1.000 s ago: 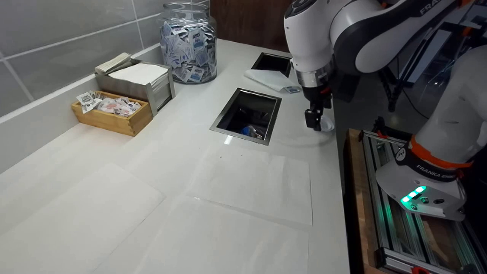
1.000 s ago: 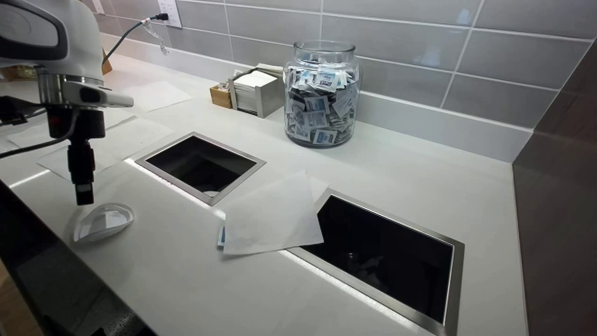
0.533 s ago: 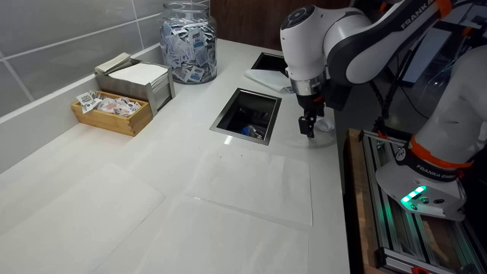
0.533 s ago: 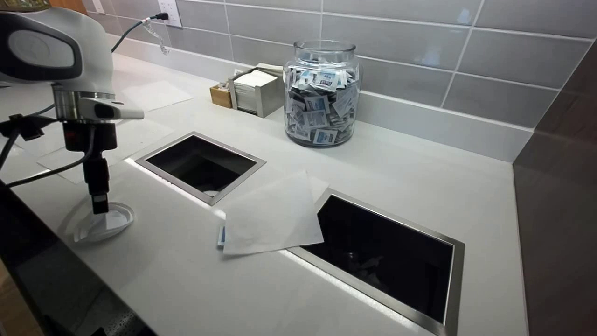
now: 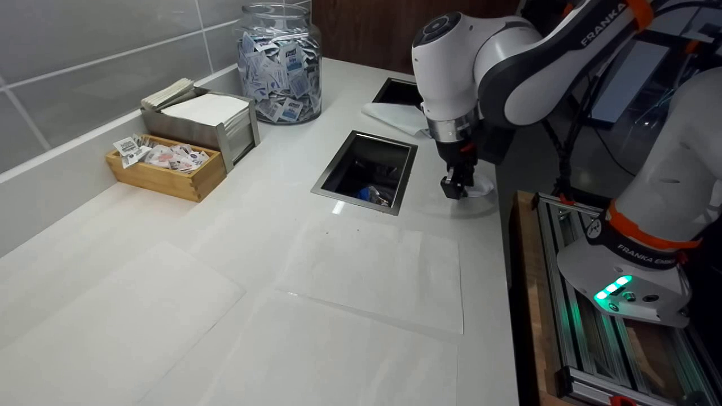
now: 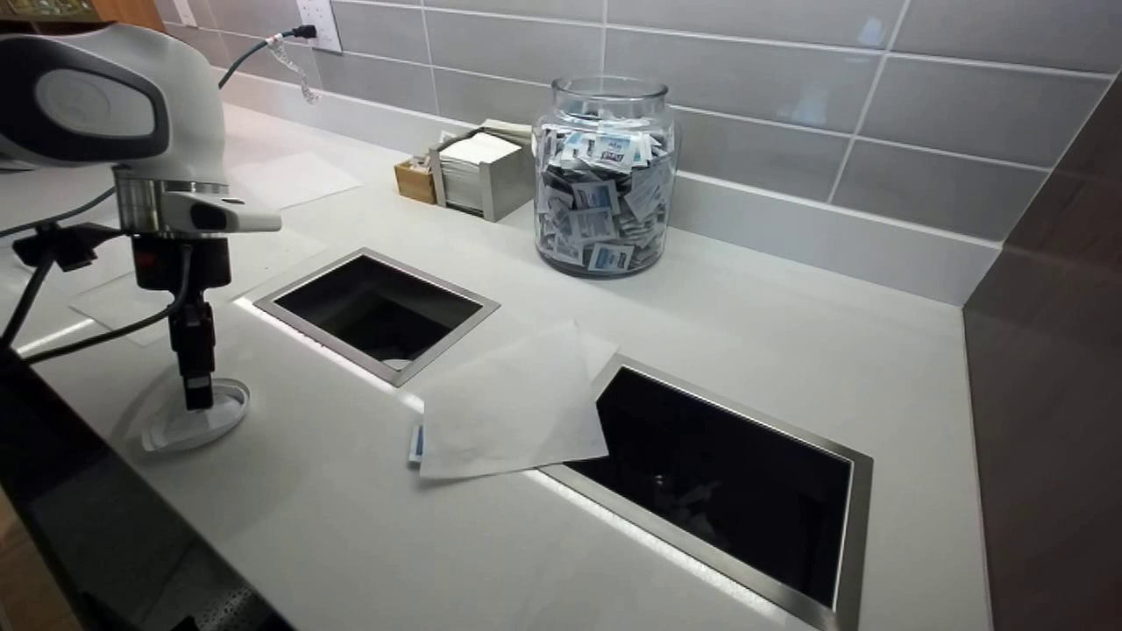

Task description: Throw the lid in the bin

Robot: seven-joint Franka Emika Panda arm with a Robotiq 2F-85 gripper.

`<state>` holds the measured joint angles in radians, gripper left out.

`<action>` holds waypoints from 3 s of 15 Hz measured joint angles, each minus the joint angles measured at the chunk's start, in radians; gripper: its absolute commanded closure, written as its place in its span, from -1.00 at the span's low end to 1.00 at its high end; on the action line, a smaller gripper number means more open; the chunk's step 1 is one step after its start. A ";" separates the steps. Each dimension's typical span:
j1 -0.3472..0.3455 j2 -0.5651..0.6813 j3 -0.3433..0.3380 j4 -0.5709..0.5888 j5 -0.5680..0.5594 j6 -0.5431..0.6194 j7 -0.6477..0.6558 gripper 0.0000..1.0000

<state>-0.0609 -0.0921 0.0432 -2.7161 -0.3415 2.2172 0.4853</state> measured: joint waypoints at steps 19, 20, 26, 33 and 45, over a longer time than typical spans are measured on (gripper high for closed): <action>0.066 -0.135 -0.011 -0.030 0.209 0.389 -0.169 0.96; 0.080 -0.133 -0.011 -0.029 0.257 0.428 -0.216 0.96; 0.223 -0.084 -0.078 -0.030 0.664 0.508 -0.591 0.96; 0.252 -0.032 -0.104 -0.031 0.948 0.454 -0.863 0.96; 0.190 -0.009 -0.075 -0.024 0.895 0.461 -0.797 0.96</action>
<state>0.1293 -0.1008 -0.0320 -2.7397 0.5535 2.6787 -0.3114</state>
